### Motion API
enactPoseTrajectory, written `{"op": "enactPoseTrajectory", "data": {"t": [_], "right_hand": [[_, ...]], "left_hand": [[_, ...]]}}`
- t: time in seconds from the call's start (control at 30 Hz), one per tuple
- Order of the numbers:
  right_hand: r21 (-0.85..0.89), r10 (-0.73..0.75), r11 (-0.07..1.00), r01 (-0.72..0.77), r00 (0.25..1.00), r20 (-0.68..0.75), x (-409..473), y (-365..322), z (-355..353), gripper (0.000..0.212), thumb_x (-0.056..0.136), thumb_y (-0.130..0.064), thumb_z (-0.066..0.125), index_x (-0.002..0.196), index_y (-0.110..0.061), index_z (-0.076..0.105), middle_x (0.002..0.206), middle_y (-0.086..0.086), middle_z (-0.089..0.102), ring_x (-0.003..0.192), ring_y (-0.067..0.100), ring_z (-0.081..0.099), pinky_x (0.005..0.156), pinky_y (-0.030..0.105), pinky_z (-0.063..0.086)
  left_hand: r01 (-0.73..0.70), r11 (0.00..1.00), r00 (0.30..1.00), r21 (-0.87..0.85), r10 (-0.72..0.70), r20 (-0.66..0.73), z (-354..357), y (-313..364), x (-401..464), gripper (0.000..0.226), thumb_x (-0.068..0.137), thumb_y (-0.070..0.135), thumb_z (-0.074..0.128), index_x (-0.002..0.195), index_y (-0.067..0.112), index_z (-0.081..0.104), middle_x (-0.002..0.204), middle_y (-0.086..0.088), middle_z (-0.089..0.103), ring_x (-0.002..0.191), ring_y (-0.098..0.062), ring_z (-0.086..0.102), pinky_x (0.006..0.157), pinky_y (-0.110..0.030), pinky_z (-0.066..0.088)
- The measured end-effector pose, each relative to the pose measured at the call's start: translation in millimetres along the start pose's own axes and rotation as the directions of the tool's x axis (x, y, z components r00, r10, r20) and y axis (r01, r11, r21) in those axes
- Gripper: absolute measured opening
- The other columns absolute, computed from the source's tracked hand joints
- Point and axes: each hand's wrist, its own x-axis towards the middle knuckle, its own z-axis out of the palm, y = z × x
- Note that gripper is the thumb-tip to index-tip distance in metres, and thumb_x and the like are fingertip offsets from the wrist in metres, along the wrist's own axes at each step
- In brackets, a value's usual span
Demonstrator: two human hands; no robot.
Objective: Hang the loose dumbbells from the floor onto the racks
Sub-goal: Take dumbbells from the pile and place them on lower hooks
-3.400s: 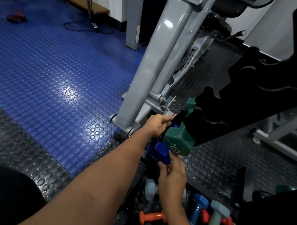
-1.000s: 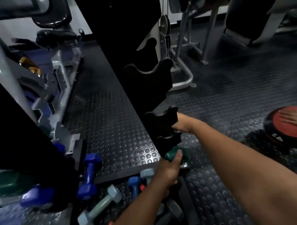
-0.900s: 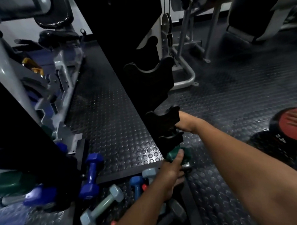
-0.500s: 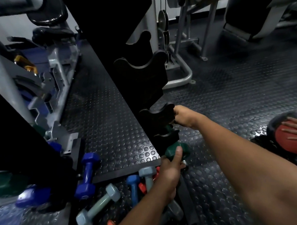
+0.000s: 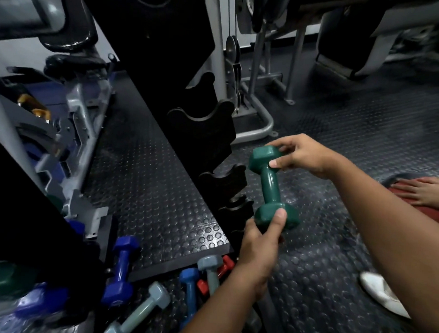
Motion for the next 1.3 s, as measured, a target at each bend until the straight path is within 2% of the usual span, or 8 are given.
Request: {"op": "enactPoseTrajectory", "data": {"t": [0.17, 0.3, 0.5, 0.73, 0.87, 1.03, 1.17, 1.3], "right_hand": [[0.062, -0.081, 0.995, 0.084, 0.996, -0.038, -2.3, -30.1, 9.5, 0.042, 0.076, -0.006, 0.088, 0.114, -0.023, 0.078, 0.102, 0.019, 0.075, 0.088, 0.026, 0.072, 0.085, 0.04, 0.06], [0.019, -0.1, 0.995, 0.1, 0.995, 0.026, 4.6, -43.3, 25.0, 0.044, 0.078, -0.008, 0.088, 0.119, -0.017, 0.074, 0.091, 0.015, 0.073, 0.08, 0.024, 0.071, 0.075, 0.034, 0.058], [0.076, -0.11, 0.991, 0.111, 0.994, -0.013, 13.2, -40.8, 47.6, 0.038, 0.087, -0.008, 0.081, 0.123, -0.014, 0.073, 0.097, 0.02, 0.076, 0.081, 0.023, 0.069, 0.082, 0.042, 0.056], [0.203, -0.08, 0.975, 0.093, 0.994, -0.069, 17.3, -35.5, 48.2, 0.031, 0.101, -0.002, 0.061, 0.13, -0.008, 0.07, 0.106, 0.012, 0.079, 0.091, 0.02, 0.07, 0.085, 0.04, 0.056], [0.19, -0.087, 0.976, 0.111, 0.988, -0.131, 23.9, -35.6, 52.1, 0.037, 0.093, -0.011, 0.076, 0.129, -0.01, 0.07, 0.111, 0.009, 0.079, 0.1, 0.018, 0.075, 0.085, 0.031, 0.061], [0.147, -0.119, 0.98, 0.134, 0.987, -0.104, 42.0, -33.7, 74.2, 0.03, 0.087, -0.02, 0.082, 0.117, -0.015, 0.078, 0.106, 0.004, 0.08, 0.106, 0.019, 0.075, 0.098, 0.042, 0.059], [0.105, -0.038, 0.993, 0.047, 0.995, -0.092, 46.1, -28.0, 76.8, 0.027, 0.087, 0.002, 0.075, 0.107, -0.015, 0.082, 0.103, 0.002, 0.081, 0.106, 0.016, 0.074, 0.104, 0.041, 0.056], [-0.164, -0.084, 0.984, 0.063, 0.989, -0.12, 41.6, -34.9, 70.2, 0.023, 0.083, -0.019, 0.085, 0.106, -0.023, 0.083, 0.097, -0.008, 0.081, 0.099, 0.006, 0.074, 0.097, 0.028, 0.056]], "left_hand": [[-0.055, 0.994, 0.991, -0.092, 0.043, -0.124, -15.3, 18.3, -12.6, 0.079, 0.058, 0.081, 0.078, 0.117, 0.029, 0.064, 0.104, 0.007, 0.079, 0.098, -0.015, 0.076, 0.096, -0.046, 0.058], [-0.071, 0.982, 0.99, -0.175, 0.048, -0.129, -26.8, 23.8, -28.6, 0.057, 0.079, 0.064, 0.077, 0.12, 0.026, 0.067, 0.107, 0.009, 0.079, 0.096, -0.011, 0.075, 0.082, -0.028, 0.054], [-0.029, 0.96, 0.991, -0.277, -0.009, -0.135, -37.1, 43.4, -33.5, 0.051, 0.088, 0.05, 0.073, 0.126, 0.016, 0.066, 0.107, 0.002, 0.08, 0.089, -0.013, 0.076, 0.076, -0.027, 0.048], [0.022, 0.937, 0.995, -0.349, -0.055, -0.085, -39.1, 42.9, -37.6, 0.055, 0.087, 0.049, 0.069, 0.128, 0.013, 0.066, 0.111, -0.005, 0.079, 0.103, -0.019, 0.076, 0.104, -0.036, 0.047], [0.075, 0.896, 0.994, -0.437, -0.101, -0.035, -39.6, 42.0, -39.5, 0.05, 0.094, 0.046, 0.063, 0.129, 0.011, 0.064, 0.117, -0.014, 0.077, 0.113, -0.026, 0.073, 0.112, -0.04, 0.044], [0.149, 0.742, 0.987, -0.654, -0.155, 0.05, -41.7, 41.5, -41.2, 0.054, 0.106, 0.043, 0.043, 0.135, 0.0, 0.059, 0.125, -0.026, 0.07, 0.122, -0.041, 0.067, 0.12, -0.049, 0.037], [0.19, 0.809, 0.981, -0.555, -0.174, 0.083, -47.1, 38.6, -36.1, 0.066, 0.106, 0.054, 0.03, 0.138, 0.004, 0.057, 0.125, -0.028, 0.07, 0.12, -0.037, 0.068, 0.12, -0.047, 0.037], [0.172, 0.96, 0.98, -0.222, -0.19, -0.059, -56.2, 41.2, -31.6, 0.055, 0.105, 0.056, 0.034, 0.128, 0.017, 0.065, 0.111, -0.015, 0.078, 0.109, -0.031, 0.073, 0.096, -0.043, 0.055]]}}
